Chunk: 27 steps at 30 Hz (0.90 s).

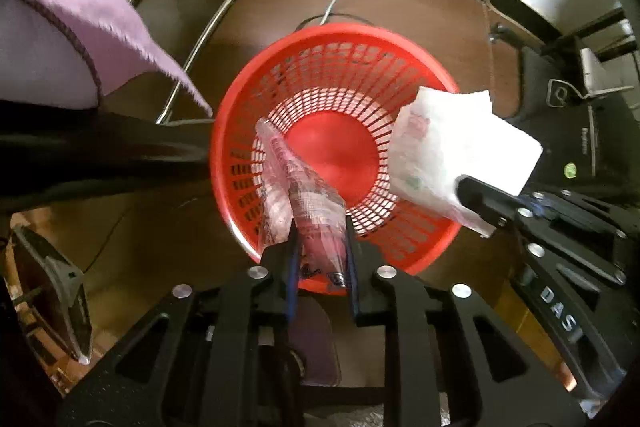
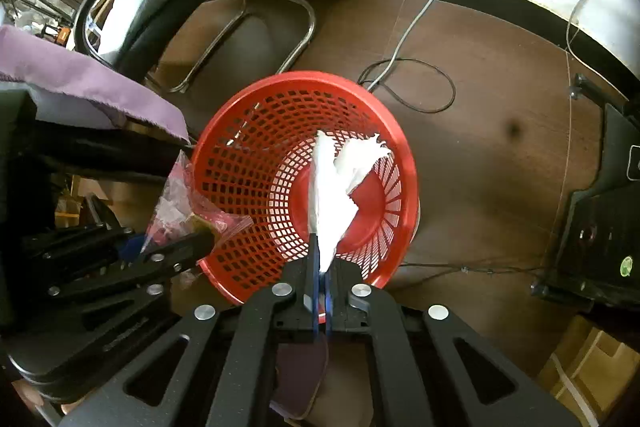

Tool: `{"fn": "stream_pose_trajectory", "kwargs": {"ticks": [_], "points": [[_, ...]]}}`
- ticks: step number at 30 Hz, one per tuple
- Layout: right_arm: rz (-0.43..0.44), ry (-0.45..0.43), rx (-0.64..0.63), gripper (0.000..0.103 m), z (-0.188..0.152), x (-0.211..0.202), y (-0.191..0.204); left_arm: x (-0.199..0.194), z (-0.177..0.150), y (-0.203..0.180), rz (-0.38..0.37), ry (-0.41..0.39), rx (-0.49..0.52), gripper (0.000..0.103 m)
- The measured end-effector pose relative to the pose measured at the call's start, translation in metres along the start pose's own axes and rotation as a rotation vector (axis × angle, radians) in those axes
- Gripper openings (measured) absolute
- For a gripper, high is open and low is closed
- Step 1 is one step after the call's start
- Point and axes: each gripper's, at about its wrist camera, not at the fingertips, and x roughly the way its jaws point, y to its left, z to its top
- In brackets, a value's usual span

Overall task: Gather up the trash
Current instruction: 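Open both tools to drop the wrapper and tissue into the wastebasket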

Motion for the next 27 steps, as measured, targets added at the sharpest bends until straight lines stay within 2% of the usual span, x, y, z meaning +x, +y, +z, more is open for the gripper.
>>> {"fn": "stream_pose_trajectory", "kwargs": {"ticks": [2, 5, 7, 10, 12, 15, 17, 20, 24, 27], "points": [[-0.014, 0.005, -0.006, 0.006, 0.000, 0.001, 0.002, 0.001, -0.001, 0.004, 0.000, 0.010, -0.018, 0.049], [-0.017, 0.007, 0.002, 0.011, 0.003, -0.002, 0.002, -0.007, 0.002, 0.010, 0.001, -0.012, -0.042, 0.064], [-0.025, -0.007, 0.006, 0.018, 0.003, -0.007, 0.003, -0.015, 0.001, 0.012, -0.016, -0.029, -0.054, 0.069], [-0.044, -0.034, 0.020, 0.032, 0.003, -0.020, 0.002, -0.026, -0.003, 0.013, -0.039, -0.040, -0.056, 0.074], [-0.061, -0.044, 0.026, 0.038, 0.003, -0.029, 0.003, -0.033, -0.005, 0.014, -0.040, -0.048, -0.064, 0.076], [-0.159, -0.056, 0.034, 0.059, 0.004, -0.047, 0.007, -0.044, -0.012, 0.015, -0.052, -0.045, -0.084, 0.076], [-0.206, -0.060, 0.039, 0.078, 0.004, -0.058, 0.008, -0.053, -0.019, 0.015, -0.057, -0.049, -0.088, 0.076], [-0.261, -0.099, 0.032, 0.085, 0.001, -0.082, 0.014, -0.068, -0.032, 0.018, -0.042, -0.059, -0.090, 0.076], [-0.384, -0.163, 0.023, 0.091, -0.001, -0.119, 0.022, -0.092, -0.052, 0.019, -0.048, -0.084, -0.081, 0.078], [-0.465, -0.228, 0.002, 0.095, 0.000, -0.149, 0.036, -0.129, -0.072, 0.014, -0.016, -0.182, -0.049, 0.082]]}}
